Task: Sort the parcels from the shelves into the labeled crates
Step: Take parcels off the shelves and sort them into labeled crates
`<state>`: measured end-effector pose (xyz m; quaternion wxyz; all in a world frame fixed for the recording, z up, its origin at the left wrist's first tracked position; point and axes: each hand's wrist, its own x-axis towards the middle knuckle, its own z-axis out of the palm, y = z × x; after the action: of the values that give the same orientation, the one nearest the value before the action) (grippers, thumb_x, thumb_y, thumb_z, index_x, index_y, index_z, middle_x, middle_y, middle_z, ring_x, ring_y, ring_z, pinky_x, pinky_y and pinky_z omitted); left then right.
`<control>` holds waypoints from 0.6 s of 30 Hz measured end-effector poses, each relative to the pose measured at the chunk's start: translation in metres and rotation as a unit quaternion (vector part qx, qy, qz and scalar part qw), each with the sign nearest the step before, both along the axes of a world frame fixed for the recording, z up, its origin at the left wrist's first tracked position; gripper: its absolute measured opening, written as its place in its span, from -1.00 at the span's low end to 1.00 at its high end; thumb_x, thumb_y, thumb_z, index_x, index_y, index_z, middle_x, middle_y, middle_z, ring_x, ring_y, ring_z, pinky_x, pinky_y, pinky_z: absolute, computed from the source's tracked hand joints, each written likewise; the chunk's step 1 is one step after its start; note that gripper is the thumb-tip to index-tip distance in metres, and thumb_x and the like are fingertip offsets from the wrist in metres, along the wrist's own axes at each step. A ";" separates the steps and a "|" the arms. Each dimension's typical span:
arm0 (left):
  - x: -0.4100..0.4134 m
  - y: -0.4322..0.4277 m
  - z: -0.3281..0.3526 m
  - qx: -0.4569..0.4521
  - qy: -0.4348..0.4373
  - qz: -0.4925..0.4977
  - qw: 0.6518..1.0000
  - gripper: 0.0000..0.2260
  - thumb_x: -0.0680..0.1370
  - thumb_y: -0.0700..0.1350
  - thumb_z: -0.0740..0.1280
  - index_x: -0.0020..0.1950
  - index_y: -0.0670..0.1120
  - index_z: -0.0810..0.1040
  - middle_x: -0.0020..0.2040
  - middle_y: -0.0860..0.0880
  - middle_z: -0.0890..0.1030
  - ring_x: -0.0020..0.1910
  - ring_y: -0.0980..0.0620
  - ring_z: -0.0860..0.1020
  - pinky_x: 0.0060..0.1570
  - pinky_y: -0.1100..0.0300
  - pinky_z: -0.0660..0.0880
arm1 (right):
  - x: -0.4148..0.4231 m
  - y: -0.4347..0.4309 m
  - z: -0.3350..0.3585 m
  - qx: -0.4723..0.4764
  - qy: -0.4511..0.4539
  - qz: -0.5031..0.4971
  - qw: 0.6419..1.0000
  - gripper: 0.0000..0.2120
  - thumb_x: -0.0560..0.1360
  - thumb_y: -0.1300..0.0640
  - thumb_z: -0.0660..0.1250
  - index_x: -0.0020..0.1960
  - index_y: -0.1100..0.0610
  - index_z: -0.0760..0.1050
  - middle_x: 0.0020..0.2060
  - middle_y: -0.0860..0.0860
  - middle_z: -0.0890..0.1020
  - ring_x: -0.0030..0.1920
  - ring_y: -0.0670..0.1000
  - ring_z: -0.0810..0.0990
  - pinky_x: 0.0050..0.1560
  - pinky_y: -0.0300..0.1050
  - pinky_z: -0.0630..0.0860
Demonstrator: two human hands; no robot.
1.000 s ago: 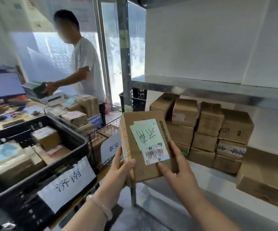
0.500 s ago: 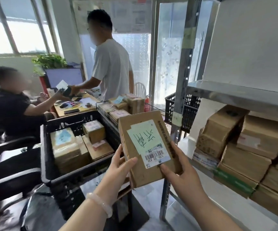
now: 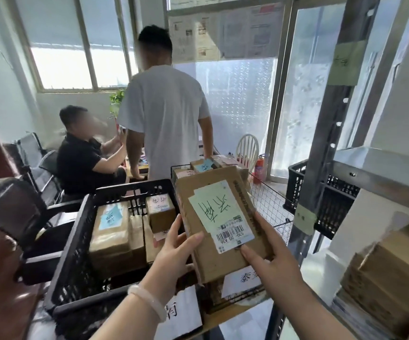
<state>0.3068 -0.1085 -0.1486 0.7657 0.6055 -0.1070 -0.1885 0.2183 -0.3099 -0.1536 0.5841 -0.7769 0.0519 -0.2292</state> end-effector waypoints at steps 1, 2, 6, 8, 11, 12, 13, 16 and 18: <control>0.005 -0.003 0.002 0.000 -0.003 0.005 1.000 -0.13 0.23 0.24 0.60 0.44 0.39 0.23 0.18 0.03 0.66 0.11 -0.04 0.66 0.01 -0.10 0.62 | 0.007 -0.007 0.002 0.003 0.001 0.011 1.000 -0.34 0.48 0.10 0.46 0.27 -0.56 0.30 0.12 -0.49 0.51 0.12 -0.42 0.48 -0.09 -0.48 0.50; 0.010 -0.006 0.004 -0.001 -0.007 0.009 1.000 -0.16 0.26 0.23 0.59 0.44 0.39 0.24 0.19 0.02 0.66 0.12 -0.07 0.65 0.05 -0.14 0.60 | 0.014 -0.013 0.005 0.007 0.002 0.021 1.000 -0.33 0.47 0.11 0.47 0.27 -0.55 0.31 0.11 -0.49 0.50 0.10 -0.44 0.48 -0.13 -0.50 0.48; 0.022 -0.018 0.005 -0.038 -0.001 0.056 0.998 -0.24 0.32 0.14 0.56 0.43 0.33 0.29 0.20 -0.04 0.65 0.17 -0.17 0.62 0.18 -0.27 0.50 | 0.041 -0.031 0.014 0.055 -0.008 0.024 0.998 -0.21 0.38 0.04 0.54 0.42 -0.40 0.20 0.12 -0.41 0.41 0.00 -0.47 0.50 -0.17 -0.48 0.48; 0.022 -0.026 0.003 -0.081 0.012 0.083 0.993 -0.29 0.34 0.09 0.54 0.43 0.27 0.31 0.20 -0.08 0.65 0.18 -0.20 0.61 0.17 -0.29 0.50 | 0.052 -0.033 0.012 0.115 0.019 0.041 0.992 -0.04 0.26 -0.15 0.57 0.49 -0.34 0.07 0.09 -0.36 0.42 0.13 -0.26 0.52 0.12 -0.20 0.51; 0.023 -0.033 0.003 -0.108 0.024 0.085 0.990 -0.25 0.34 0.07 0.56 0.44 0.27 0.28 0.23 -0.10 0.63 0.20 -0.19 0.60 0.16 -0.30 0.51 | 0.066 -0.025 0.007 0.271 0.096 0.137 0.948 -0.05 0.25 -0.07 0.60 0.48 -0.29 0.13 0.17 0.05 0.62 0.16 0.17 0.62 0.18 0.31 0.51; 0.026 -0.033 0.004 -0.101 0.022 0.079 0.991 -0.19 0.32 0.10 0.59 0.45 0.30 0.24 0.24 -0.09 0.63 0.22 -0.19 0.59 0.20 -0.34 0.46 | 0.070 -0.025 0.005 0.295 0.101 0.143 0.939 -0.11 0.30 0.02 0.58 0.47 -0.27 0.16 0.13 0.12 0.65 0.10 0.22 0.65 0.11 0.33 0.55; 0.028 -0.030 0.005 -0.087 0.017 0.078 0.993 -0.13 0.28 0.15 0.61 0.46 0.32 0.20 0.25 -0.05 0.62 0.26 -0.18 0.57 0.25 -0.37 0.40 | 0.075 -0.027 0.004 0.296 0.099 0.139 0.940 -0.15 0.34 0.07 0.54 0.47 -0.25 0.18 0.10 0.14 0.67 0.05 0.23 0.67 0.08 0.33 0.57; 0.044 -0.008 0.007 -0.060 0.018 0.110 0.992 -0.03 0.27 0.32 0.55 0.54 0.27 0.07 0.21 -0.02 0.65 0.21 -0.14 0.60 0.19 -0.28 0.45 | 0.083 -0.041 0.006 0.260 0.091 0.125 0.953 -0.16 0.33 0.05 0.52 0.49 -0.21 0.18 0.09 0.10 0.67 -0.01 0.16 0.70 -0.04 0.13 0.64; 0.054 0.011 0.007 -0.057 0.032 0.126 0.990 -0.06 0.29 0.35 0.50 0.55 0.22 0.12 0.16 -0.06 0.67 0.13 -0.13 0.65 0.10 -0.21 0.53 | 0.086 -0.049 0.011 0.232 0.102 0.137 0.958 -0.10 0.27 -0.01 0.59 0.49 -0.18 0.21 0.12 0.08 0.65 -0.02 0.11 0.70 -0.12 0.01 0.63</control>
<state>0.3612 -0.0979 -0.1417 0.8196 0.5633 -0.0156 -0.1032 0.3038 -0.3592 -0.1428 0.7655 -0.6392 0.0556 -0.0481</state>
